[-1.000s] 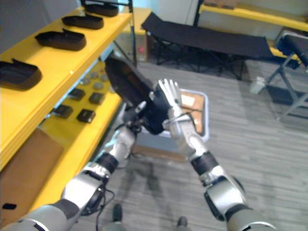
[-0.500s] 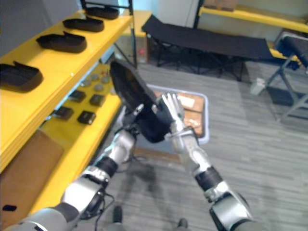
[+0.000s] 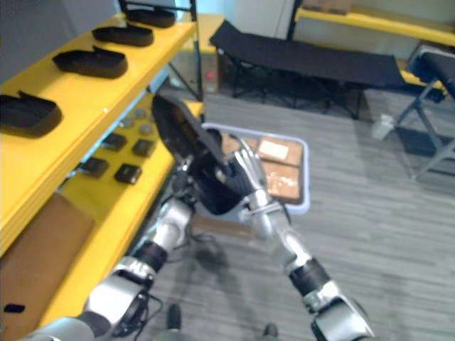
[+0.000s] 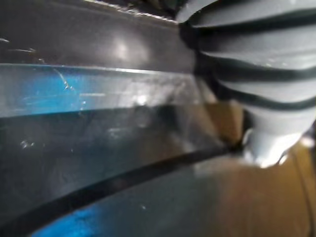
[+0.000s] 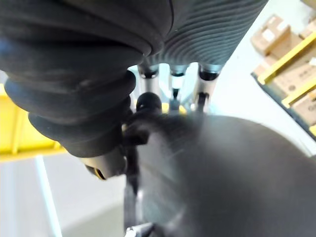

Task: Walk over and take plastic housings, then place them on the shelf

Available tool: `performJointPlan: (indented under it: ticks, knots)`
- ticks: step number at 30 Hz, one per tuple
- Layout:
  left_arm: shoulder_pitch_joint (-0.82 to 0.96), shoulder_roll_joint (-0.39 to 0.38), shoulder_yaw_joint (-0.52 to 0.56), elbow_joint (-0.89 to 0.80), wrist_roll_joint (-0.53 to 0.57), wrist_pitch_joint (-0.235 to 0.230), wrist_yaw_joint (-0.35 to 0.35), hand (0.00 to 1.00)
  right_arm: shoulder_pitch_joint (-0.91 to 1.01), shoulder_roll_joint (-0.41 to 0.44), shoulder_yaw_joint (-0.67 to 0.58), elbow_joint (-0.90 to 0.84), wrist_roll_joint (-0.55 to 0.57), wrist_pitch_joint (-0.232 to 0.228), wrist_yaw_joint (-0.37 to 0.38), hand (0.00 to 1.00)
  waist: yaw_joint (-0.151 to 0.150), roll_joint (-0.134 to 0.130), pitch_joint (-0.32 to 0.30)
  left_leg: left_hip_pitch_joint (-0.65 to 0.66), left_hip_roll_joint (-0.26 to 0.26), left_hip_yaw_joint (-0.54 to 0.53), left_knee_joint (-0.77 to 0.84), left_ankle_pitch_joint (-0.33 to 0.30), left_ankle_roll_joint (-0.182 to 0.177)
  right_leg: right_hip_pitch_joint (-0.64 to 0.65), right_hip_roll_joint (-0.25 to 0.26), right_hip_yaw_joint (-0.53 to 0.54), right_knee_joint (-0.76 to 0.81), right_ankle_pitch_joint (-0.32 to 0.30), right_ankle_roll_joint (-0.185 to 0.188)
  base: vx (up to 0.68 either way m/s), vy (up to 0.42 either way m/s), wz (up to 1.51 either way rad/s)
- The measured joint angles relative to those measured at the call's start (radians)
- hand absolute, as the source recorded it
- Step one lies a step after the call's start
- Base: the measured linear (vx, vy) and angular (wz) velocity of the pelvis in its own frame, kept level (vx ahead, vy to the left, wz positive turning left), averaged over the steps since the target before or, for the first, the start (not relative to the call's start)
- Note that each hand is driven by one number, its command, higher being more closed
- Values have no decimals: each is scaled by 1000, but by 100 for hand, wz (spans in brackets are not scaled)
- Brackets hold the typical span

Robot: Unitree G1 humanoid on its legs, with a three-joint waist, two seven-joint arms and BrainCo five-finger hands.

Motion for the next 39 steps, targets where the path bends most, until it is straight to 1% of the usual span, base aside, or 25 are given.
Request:
performJointPlan:
  ticks: [2,3,4,6,7,8,9,11,12,13,15,18,19,21,23,24,26,30,32,35,37,39]
  knots:
    - [0,3,17,-61,157,-28,62,100,0,-21,-52,-78,108,-43,30,0,0,-1,-3,0,-1,0,0,-7,2,0,-1,1,0,0,0,-50,3,0]
    - [0,2,22,-66,195,-33,73,100,0,-24,-69,-103,142,-52,39,0,0,-1,-4,0,0,0,0,-7,2,0,-1,1,-1,0,0,-39,3,-1]
    - [4,-2,44,-76,315,-32,114,100,0,-26,-109,-159,235,-79,55,0,0,2,-11,-1,-1,1,0,-3,4,-4,0,1,0,-1,-2,-25,-1,-4]
    - [28,0,88,-88,508,-23,183,100,0,-25,-204,-283,368,-126,58,0,-6,10,-36,0,-2,4,0,0,1,-6,-1,2,2,-3,-1,-5,-3,-5]
    - [35,2,98,-92,547,-17,196,100,0,-25,-227,-310,389,-137,59,0,-7,13,-43,2,-2,4,0,0,1,-6,-1,3,3,-4,-1,0,0,0]
    - [48,6,122,-101,640,1,229,100,0,-25,-270,-355,431,-163,59,0,-11,20,-53,5,-1,5,0,1,0,-6,-1,4,9,-5,-1,0,0,0]
    - [58,9,132,-113,675,8,242,100,0,-25,-287,-375,447,-175,59,0,-14,24,-55,8,-1,5,0,1,0,-6,-2,4,13,-7,-2,0,0,0]
    - [101,29,172,-167,788,15,285,100,16,-25,-327,-424,483,-209,53,0,-32,37,-64,15,-1,7,0,0,-1,-7,-4,7,30,-22,-1,0,0,0]
    - [116,37,189,-196,865,26,310,100,54,-25,-355,-450,510,-231,52,0,-34,41,-66,17,1,7,0,0,-1,-10,-4,7,35,-27,-3,0,0,0]
    - [124,36,204,-213,897,30,319,100,80,-23,-371,-460,523,-238,52,0,-35,43,-67,17,1,8,0,0,-1,-11,-4,8,36,-29,-5,-23,-17,-4]
    - [171,38,253,-289,1017,44,370,100,200,7,-431,-482,598,-262,55,0,-34,50,-72,17,3,19,0,-2,-2,-24,-4,24,43,-32,-8,-33,-10,-14]
    - [253,37,302,-353,1092,51,410,100,356,68,-483,-480,651,-268,52,0,-38,53,-74,30,5,34,0,-8,-4,-23,-5,34,43,-34,-7,-14,-13,-15]
    - [338,34,323,-425,1128,54,426,100,472,109,-500,-476,682,-273,53,0,-54,57,-81,30,6,34,0,-12,-5,-23,-5,34,44,-36,-6,2,-15,-3]
    - [436,25,336,-508,1141,54,432,100,586,154,-511,-451,726,-273,55,0,-62,62,-85,31,6,37,0,-22,-11,-25,-5,36,43,-38,-6,12,-14,-5]
    - [584,-37,349,-639,1155,51,432,100,732,217,-533,-320,815,-268,80,0,-62,63,-91,31,7,43,0,-30,-11,-28,-5,39,41,-39,-5,15,-9,-7]
    - [620,-55,349,-668,1155,46,431,100,757,233,-541,-279,821,-259,85,0,-61,63,-94,30,7,45,0,-32,-11,-29,-5,41,40,-39,-5,15,-7,-9]
    - [729,-107,345,-730,1153,37,425,100,824,285,-569,-130,842,-225,100,0,-57,71,-104,29,7,57,0,-37,-11,-39,-6,53,39,-40,-5,15,-4,-13]
    - [797,-130,326,-745,1146,3,394,100,840,322,-617,16,936,-190,144,0,-56,87,-114,28,7,58,0,-38,-10,-39,-6,53,34,-40,-4,3,-1,-2]
    - [807,-130,319,-763,1125,-8,379,100,839,322,-618,25,981,-190,164,0,-56,88,-114,28,7,58,0,-38,-10,-39,-6,52,33,-40,-4,0,0,0]
    - [820,-130,318,-789,1122,-18,370,100,817,322,-607,31,992,-190,182,0,-53,88,-119,27,7,58,0,-38,-10,-39,-6,51,33,-40,-4,2,-3,2]
    - [828,-129,326,-832,1125,-19,365,100,790,318,-595,31,992,-190,187,0,-45,85,-122,9,5,37,0,-36,-12,-35,-6,26,31,-41,-3,3,-13,28]
    - [845,-130,365,-898,1134,-24,365,100,744,301,-542,47,992,-190,192,0,-19,84,-123,-27,-2,-33,0,-27,-17,-20,-3,-42,33,-54,2,11,-22,78]
